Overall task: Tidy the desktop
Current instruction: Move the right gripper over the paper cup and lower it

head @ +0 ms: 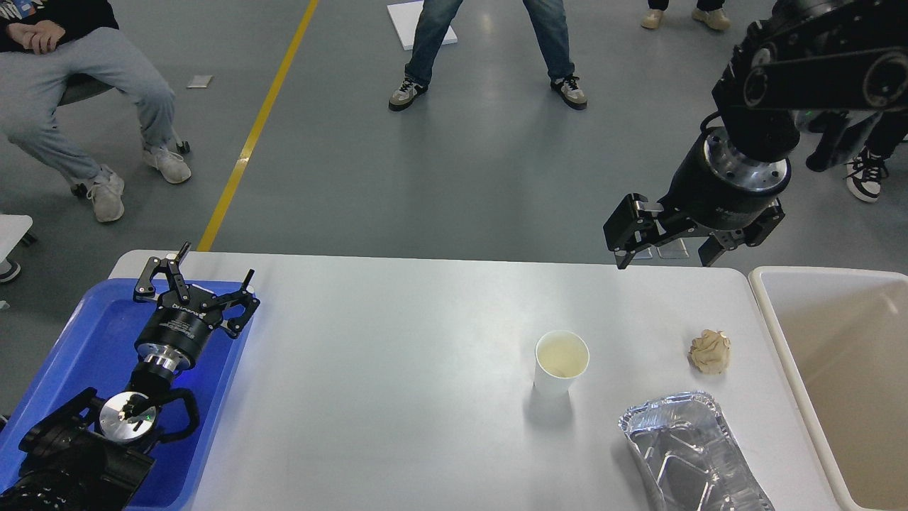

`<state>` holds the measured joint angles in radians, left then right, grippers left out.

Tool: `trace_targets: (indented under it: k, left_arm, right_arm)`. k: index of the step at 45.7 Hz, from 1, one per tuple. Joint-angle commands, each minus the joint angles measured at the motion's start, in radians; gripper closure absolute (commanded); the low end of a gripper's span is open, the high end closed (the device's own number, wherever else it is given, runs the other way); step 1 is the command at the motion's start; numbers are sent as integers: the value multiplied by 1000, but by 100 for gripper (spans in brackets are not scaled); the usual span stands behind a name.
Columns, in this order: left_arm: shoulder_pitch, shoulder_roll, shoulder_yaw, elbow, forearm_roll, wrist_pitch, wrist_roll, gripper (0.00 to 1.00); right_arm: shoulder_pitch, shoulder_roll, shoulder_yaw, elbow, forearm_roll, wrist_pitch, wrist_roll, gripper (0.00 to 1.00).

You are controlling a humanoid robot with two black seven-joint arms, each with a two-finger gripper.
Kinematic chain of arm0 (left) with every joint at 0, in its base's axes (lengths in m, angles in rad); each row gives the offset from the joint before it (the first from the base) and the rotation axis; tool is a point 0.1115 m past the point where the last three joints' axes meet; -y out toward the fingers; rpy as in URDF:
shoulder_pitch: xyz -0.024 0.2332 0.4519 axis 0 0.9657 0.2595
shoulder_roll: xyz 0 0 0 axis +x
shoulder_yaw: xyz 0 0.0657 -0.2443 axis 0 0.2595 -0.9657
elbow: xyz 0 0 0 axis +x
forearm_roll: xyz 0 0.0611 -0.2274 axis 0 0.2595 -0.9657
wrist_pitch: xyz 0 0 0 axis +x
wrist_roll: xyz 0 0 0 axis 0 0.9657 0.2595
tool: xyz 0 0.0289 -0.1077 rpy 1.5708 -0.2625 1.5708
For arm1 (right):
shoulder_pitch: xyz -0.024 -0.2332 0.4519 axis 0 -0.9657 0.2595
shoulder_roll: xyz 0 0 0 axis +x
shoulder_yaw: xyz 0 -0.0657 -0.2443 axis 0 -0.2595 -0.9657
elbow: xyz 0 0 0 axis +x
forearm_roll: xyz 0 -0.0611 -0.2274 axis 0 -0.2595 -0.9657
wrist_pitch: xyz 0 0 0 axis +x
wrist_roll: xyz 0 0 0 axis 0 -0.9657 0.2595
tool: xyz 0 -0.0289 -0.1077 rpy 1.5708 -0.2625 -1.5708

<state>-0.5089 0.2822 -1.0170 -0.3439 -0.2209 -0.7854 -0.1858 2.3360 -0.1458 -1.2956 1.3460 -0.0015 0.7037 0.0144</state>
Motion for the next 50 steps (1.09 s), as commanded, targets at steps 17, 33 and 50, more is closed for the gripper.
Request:
trace_targets:
  k: [17, 33, 50]
  left_arm:
    - [0, 0, 0, 0, 0, 0, 0, 0]
    - [0, 0, 0, -1, 0, 0, 0, 0]
    - [0, 0, 0, -1, 0, 0, 0, 0]
  right_arm:
    - [-90, 75, 145, -107, -5, -1, -5, 0]
    - [-198, 112, 154, -145, -55, -4, -5, 0]
    - [-267, 121, 197, -174, -43, -9, -2, 0]
